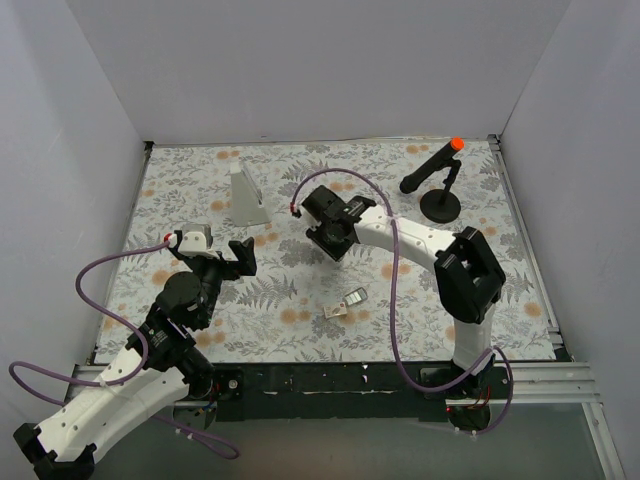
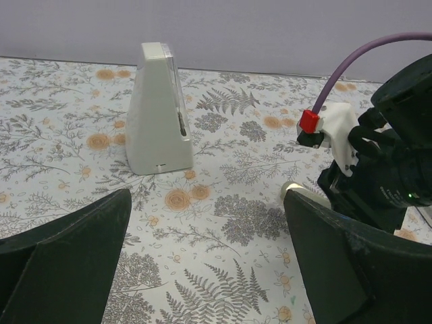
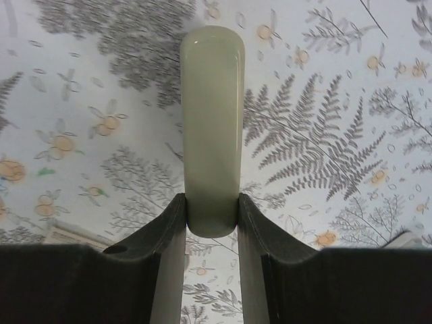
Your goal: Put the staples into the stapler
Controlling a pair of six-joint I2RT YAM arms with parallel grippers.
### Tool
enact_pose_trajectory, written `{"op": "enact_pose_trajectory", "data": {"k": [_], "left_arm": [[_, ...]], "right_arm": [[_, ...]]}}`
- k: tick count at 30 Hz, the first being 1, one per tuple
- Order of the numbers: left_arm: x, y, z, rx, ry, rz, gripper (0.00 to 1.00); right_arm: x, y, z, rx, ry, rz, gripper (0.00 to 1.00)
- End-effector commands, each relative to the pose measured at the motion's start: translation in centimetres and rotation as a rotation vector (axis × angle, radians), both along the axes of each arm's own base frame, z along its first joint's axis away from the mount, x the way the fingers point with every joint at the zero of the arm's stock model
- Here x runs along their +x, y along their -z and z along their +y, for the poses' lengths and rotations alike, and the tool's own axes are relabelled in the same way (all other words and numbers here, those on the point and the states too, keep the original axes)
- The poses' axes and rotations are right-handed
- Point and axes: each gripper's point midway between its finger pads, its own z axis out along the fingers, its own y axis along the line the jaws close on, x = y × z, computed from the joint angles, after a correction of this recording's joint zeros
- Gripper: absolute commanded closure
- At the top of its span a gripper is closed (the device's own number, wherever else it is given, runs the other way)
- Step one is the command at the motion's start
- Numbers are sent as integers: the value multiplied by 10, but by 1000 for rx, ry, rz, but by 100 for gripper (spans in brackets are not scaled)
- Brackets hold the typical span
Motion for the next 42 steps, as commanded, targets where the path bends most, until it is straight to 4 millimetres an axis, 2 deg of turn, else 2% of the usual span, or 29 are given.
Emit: {"op": "enact_pose_trajectory", "data": {"k": [1, 5, 7, 13, 19, 23, 26, 28, 29, 31, 32, 33, 34, 35, 36, 37, 38, 39, 40, 41, 42], "left_arm": [[-1, 4, -1, 8, 13, 9, 2], [-2, 3, -1, 5, 18, 7, 2], [-2, 1, -1, -1, 18, 3, 2], [-3, 2, -2, -4, 27, 4, 2], [-4, 0, -4, -11, 37, 0, 2], [-4, 2, -4, -14, 39, 3, 2], [-5, 2, -3, -17, 37, 4, 2], [-6, 1, -3, -24, 37, 3, 2], [-6, 1, -2, -26, 36, 3, 2], [-6, -1, 0, -33, 28, -1, 2], [-7, 0, 2, -32, 19, 4, 2], [-7, -2, 4, -41, 11, 2, 2], [-8, -3, 6, -48, 2, 1, 2], [-9, -4, 9, -54, -7, -3, 2], [-10, -6, 13, -60, -27, -5, 2], [-11, -9, 16, -76, -39, -11, 2], [-13, -13, 21, -94, -51, -22, 2], [-15, -15, 25, -109, -70, -31, 2], [-16, -17, 28, -120, -78, -39, 2], [-19, -22, 32, -144, -83, -60, 2], [-21, -25, 37, -161, -104, -69, 2]], "right_arm": [[20, -2, -57, -66, 159, 10, 99], [26, 0, -101, -77, 279, 39, 99], [27, 7, -125, -86, 344, 65, 99], [24, 13, -176, -81, 517, 94, 99], [22, 23, -194, -52, 594, 139, 99], [17, 38, -208, -71, 659, 168, 99], [17, 43, -211, -61, 666, 163, 99], [17, 40, -206, -30, 658, 165, 93], [20, 33, -202, 1, 656, 146, 89], [24, 21, -191, 74, 628, 135, 73], [28, 8, -188, 113, 621, 101, 66], [31, -1, -185, 138, 615, 81, 55], [34, -9, -185, 156, 615, 60, 51], [35, -25, -183, 191, 610, 18, 47], [39, -36, -185, 212, 619, -22, 40], [40, -45, -185, 230, 620, -53, 37], [39, -67, -188, 274, 622, -116, 35], [42, -80, -191, 300, 633, -178, 31], [38, -85, -197, 309, 646, -210, 29], [32, -110, -203, 358, 650, -292, 28], [29, -122, -212, 366, 677, -354, 26]]}}
